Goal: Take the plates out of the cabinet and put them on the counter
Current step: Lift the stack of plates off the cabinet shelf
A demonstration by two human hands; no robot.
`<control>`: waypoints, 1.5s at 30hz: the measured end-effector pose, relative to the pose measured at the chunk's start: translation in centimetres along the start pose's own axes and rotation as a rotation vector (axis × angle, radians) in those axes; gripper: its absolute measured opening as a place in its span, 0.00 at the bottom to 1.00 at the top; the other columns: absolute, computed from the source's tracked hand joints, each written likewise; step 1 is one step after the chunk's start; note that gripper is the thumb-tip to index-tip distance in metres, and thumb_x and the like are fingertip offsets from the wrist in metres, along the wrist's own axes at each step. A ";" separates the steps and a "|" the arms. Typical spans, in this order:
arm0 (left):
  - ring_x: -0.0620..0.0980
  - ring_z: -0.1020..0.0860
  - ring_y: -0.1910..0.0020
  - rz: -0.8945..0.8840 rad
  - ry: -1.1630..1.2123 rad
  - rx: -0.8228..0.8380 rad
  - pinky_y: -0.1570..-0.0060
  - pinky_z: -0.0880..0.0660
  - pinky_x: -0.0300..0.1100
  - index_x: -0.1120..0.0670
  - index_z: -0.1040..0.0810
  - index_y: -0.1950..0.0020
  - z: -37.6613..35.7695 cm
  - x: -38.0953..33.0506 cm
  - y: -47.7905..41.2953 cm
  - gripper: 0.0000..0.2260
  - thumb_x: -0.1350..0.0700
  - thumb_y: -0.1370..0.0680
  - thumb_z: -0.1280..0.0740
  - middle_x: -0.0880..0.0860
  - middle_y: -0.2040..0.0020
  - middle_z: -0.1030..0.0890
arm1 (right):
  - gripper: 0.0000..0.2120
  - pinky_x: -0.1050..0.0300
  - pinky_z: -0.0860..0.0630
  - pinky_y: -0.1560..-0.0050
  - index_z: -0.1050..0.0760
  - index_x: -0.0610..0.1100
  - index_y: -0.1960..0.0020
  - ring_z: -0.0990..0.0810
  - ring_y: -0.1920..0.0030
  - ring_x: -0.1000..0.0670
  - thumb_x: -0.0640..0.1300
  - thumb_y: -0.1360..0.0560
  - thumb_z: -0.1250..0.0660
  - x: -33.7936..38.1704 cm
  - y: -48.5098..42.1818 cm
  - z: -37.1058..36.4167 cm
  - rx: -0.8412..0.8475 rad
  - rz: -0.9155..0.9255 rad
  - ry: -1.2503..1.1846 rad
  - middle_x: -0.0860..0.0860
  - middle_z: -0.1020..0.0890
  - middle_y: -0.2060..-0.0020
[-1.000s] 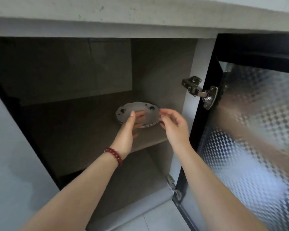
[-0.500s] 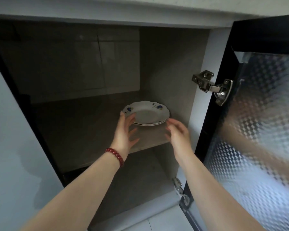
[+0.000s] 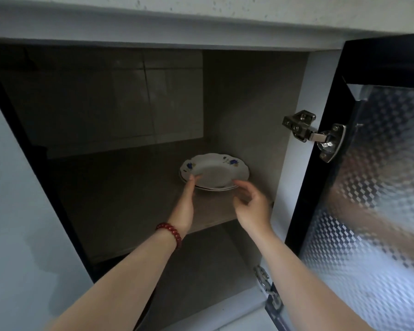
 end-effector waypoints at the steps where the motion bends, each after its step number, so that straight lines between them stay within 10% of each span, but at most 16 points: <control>1: 0.49 0.41 0.27 0.007 0.020 -0.008 0.28 0.44 0.53 0.45 0.35 0.29 0.0 0.0 -0.2 0.24 0.40 0.20 0.56 0.47 0.27 0.37 | 0.19 0.75 0.30 0.53 0.25 0.54 0.45 0.23 0.42 0.53 0.33 0.26 0.37 -0.2 -0.1 0.2 -0.013 0.009 0.014 0.54 0.21 0.46; 12: 0.48 0.43 0.26 0.018 0.112 -0.017 0.29 0.45 0.53 0.45 0.36 0.28 0.1 1.1 -1.3 0.24 0.39 0.21 0.54 0.46 0.25 0.41 | 0.19 0.64 0.32 0.40 0.25 0.46 0.38 0.24 0.39 0.50 0.35 0.28 0.33 -2.2 -1.8 -0.2 -0.004 0.254 0.405 0.50 0.21 0.41; 16: 0.48 0.49 0.25 -0.208 -0.682 -0.049 0.30 0.50 0.42 0.46 0.38 0.27 0.5 1.5 -2.0 0.21 0.45 0.20 0.46 0.48 0.22 0.47 | 0.20 0.65 0.34 0.39 0.24 0.46 0.38 0.25 0.39 0.50 0.34 0.29 0.34 -2.8 -1.8 0.1 -0.008 0.301 0.441 0.49 0.21 0.41; 20: 0.50 0.58 0.23 -0.258 -1.172 0.091 0.26 0.54 0.54 0.42 0.47 0.25 0.5 2.5 -2.7 0.24 0.40 0.21 0.51 0.45 0.22 0.51 | 0.19 0.62 0.35 0.37 0.23 0.45 0.39 0.26 0.37 0.47 0.33 0.29 0.34 -3.3 -2.1 0.2 0.012 0.373 0.533 0.47 0.21 0.40; 28: 0.50 0.53 0.23 -0.318 -1.290 0.114 0.27 0.51 0.55 0.44 0.47 0.24 0.6 3.1 -3.3 0.25 0.41 0.21 0.50 0.48 0.22 0.46 | 0.16 0.46 0.23 0.44 0.20 0.39 0.44 0.20 0.43 0.41 0.31 0.31 0.31 -3.4 -2.9 -0.2 0.043 0.558 0.689 0.43 0.17 0.46; 45: 0.51 0.51 0.24 -0.300 -1.252 0.119 0.27 0.49 0.54 0.46 0.45 0.25 0.5 2.8 -1.7 0.27 0.40 0.22 0.52 0.50 0.22 0.45 | 0.10 0.54 0.23 0.50 0.18 0.42 0.49 0.19 0.50 0.43 0.37 0.28 0.34 -1.9 -1.9 0.0 0.002 0.532 0.621 0.44 0.16 0.52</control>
Point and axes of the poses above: each hand's wrist, its own y-axis away from the middle knuckle, its own z-axis out of the back of the hand, x = y × z, the point moved 2 cm from there along -y, towards the middle knuckle
